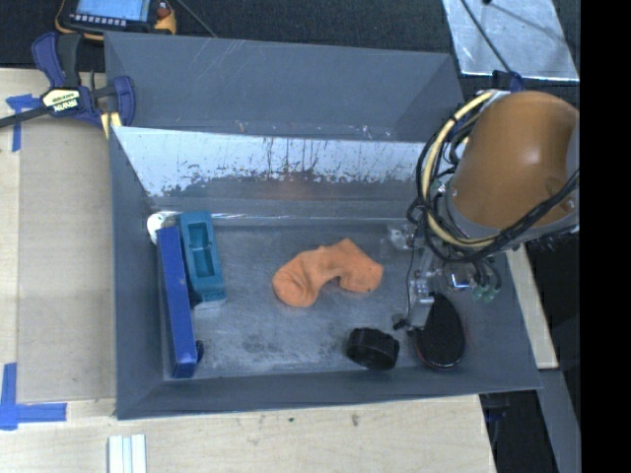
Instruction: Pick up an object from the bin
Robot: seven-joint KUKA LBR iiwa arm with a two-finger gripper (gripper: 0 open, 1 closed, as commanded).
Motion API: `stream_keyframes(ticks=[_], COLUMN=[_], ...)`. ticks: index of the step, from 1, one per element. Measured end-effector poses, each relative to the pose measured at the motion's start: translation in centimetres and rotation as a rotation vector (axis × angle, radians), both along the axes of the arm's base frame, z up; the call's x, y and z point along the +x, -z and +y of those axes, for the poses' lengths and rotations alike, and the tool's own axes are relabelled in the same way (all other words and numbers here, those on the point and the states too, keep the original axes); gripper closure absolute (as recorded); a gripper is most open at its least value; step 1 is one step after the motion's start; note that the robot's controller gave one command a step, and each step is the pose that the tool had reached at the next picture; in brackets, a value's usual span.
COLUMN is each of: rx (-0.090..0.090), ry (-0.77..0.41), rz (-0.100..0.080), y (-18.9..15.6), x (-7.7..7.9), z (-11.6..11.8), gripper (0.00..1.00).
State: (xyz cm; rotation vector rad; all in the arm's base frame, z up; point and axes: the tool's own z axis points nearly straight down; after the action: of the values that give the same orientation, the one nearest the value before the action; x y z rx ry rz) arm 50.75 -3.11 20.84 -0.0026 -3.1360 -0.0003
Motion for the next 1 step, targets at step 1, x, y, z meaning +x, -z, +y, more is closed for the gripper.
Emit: stream_keyframes(ticks=[1], rx=[-0.001], ry=[-0.001], rz=[-0.009], y=[-0.46], x=[0.16], z=[0.01], gripper=[0.00])
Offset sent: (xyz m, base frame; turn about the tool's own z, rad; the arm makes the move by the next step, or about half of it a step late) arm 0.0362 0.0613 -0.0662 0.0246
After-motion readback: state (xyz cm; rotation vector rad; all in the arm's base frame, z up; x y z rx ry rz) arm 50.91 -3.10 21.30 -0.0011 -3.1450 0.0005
